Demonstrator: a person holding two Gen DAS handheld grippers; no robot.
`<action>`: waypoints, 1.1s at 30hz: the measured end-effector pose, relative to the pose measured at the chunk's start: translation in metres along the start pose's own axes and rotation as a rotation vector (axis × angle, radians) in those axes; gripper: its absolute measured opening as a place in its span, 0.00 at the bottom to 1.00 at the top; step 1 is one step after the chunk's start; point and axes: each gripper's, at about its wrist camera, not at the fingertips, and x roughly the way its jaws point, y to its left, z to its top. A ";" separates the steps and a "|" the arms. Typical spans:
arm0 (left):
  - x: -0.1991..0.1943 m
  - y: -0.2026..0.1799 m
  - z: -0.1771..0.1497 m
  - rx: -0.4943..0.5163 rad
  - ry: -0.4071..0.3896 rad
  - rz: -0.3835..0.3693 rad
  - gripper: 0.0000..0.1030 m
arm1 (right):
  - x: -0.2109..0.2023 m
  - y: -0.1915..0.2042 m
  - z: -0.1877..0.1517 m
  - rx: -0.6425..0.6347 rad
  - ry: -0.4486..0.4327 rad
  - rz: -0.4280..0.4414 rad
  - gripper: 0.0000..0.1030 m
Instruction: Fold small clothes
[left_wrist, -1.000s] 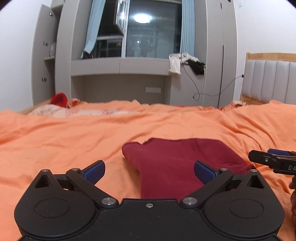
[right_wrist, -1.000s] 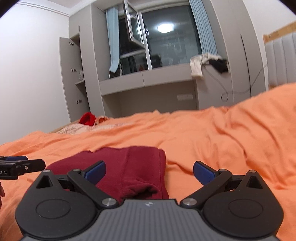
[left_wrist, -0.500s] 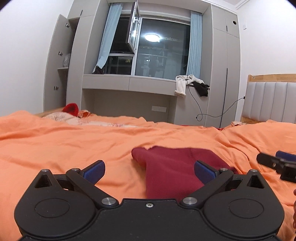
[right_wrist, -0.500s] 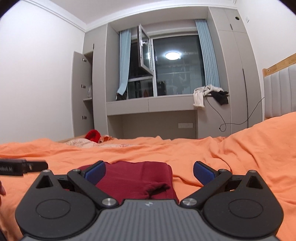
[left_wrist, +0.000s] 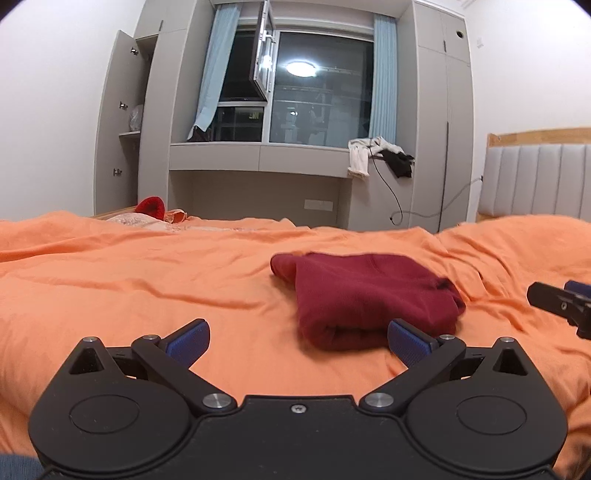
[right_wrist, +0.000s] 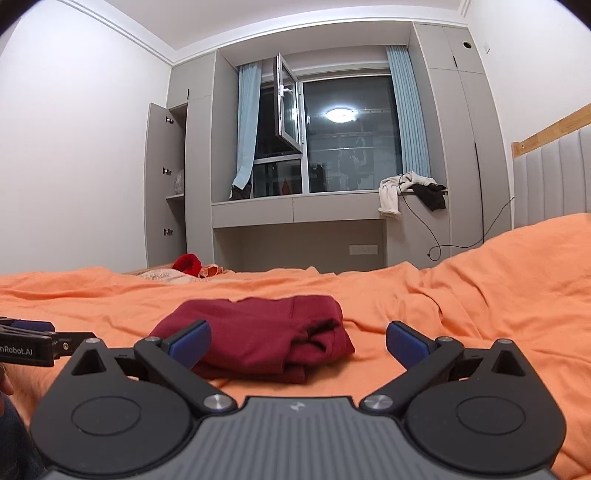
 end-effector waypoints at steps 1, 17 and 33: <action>-0.003 -0.001 -0.003 0.010 0.003 0.003 0.99 | -0.004 0.001 -0.002 -0.002 0.002 -0.003 1.00; -0.016 -0.004 -0.014 0.037 0.006 0.030 0.99 | -0.015 0.007 -0.017 -0.012 0.046 -0.025 1.00; -0.014 -0.005 -0.013 0.041 0.009 0.033 0.99 | -0.011 0.006 -0.018 -0.013 0.060 -0.033 1.00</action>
